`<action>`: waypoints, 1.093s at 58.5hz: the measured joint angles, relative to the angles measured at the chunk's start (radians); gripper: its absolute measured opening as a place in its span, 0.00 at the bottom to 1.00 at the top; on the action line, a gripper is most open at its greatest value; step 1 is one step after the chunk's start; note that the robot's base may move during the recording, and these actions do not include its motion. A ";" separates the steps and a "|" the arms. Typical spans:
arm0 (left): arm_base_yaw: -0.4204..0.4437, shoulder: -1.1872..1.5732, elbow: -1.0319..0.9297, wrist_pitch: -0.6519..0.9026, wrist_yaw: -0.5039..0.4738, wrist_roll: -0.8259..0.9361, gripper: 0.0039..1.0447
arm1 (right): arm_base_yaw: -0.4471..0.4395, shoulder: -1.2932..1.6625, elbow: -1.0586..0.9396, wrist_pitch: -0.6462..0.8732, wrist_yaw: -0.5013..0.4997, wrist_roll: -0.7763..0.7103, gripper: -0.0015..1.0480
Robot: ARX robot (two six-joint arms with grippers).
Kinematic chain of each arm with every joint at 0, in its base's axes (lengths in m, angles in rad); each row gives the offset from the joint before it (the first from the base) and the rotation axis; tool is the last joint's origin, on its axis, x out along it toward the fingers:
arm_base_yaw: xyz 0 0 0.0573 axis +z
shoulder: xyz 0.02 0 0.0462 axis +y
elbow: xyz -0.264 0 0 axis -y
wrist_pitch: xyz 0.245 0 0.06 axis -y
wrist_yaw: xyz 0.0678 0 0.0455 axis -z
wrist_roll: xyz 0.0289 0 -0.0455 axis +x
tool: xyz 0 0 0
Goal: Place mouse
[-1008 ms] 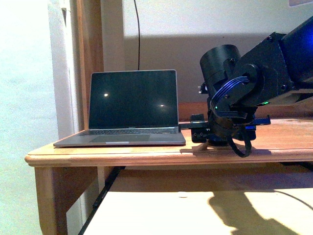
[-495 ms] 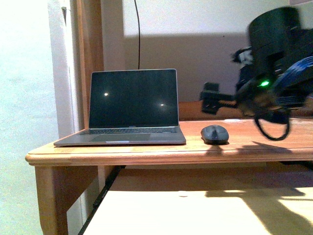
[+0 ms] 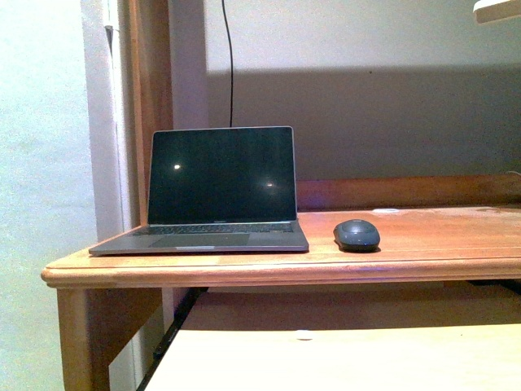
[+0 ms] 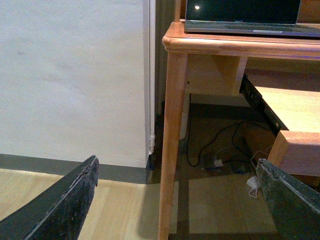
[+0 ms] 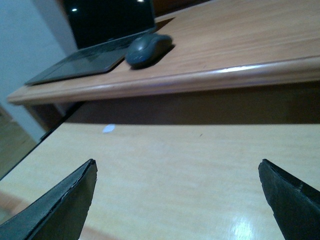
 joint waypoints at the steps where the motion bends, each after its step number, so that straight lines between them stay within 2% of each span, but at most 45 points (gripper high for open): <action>1: 0.000 0.000 0.000 0.000 0.000 0.000 0.93 | -0.010 -0.005 -0.011 0.005 -0.019 -0.002 0.93; 5: 0.000 0.000 0.000 0.000 0.000 0.000 0.93 | -0.092 -0.029 -0.085 0.029 -0.161 -0.019 0.93; 12: 0.000 0.000 0.000 0.000 0.000 0.000 0.93 | -0.196 -0.035 -0.164 0.019 -0.334 -0.063 0.93; 17: 0.000 0.000 0.000 0.000 0.000 0.000 0.93 | -0.235 -0.041 -0.188 -0.050 -0.409 -0.124 0.93; 22: 0.000 0.000 0.000 0.000 0.000 0.000 0.93 | -0.236 -0.043 -0.192 -0.180 -0.410 -0.225 0.93; 26: 0.000 0.000 0.000 0.000 0.000 0.000 0.93 | -0.214 -0.034 -0.210 -0.189 -0.375 -0.289 0.93; 32: 0.000 0.000 0.000 0.000 0.000 0.000 0.93 | -0.163 -0.018 -0.231 -0.131 -0.319 -0.307 0.93; 42: 0.000 0.000 0.000 0.000 0.000 0.000 0.93 | -0.020 0.058 -0.248 0.056 -0.174 -0.261 0.93; 46: 0.000 0.000 0.000 0.000 0.000 0.000 0.93 | 0.043 0.106 -0.248 0.152 -0.087 -0.205 0.93; 54: 0.000 0.000 0.000 0.000 0.000 0.000 0.93 | 0.150 0.196 -0.207 0.247 0.066 -0.131 0.93; 62: 0.000 0.000 0.000 0.000 0.000 0.000 0.93 | 0.241 0.287 -0.132 0.286 0.212 -0.085 0.93; 64: 0.000 0.000 0.000 0.000 0.000 0.000 0.93 | 0.280 0.329 -0.087 0.280 0.293 -0.080 0.93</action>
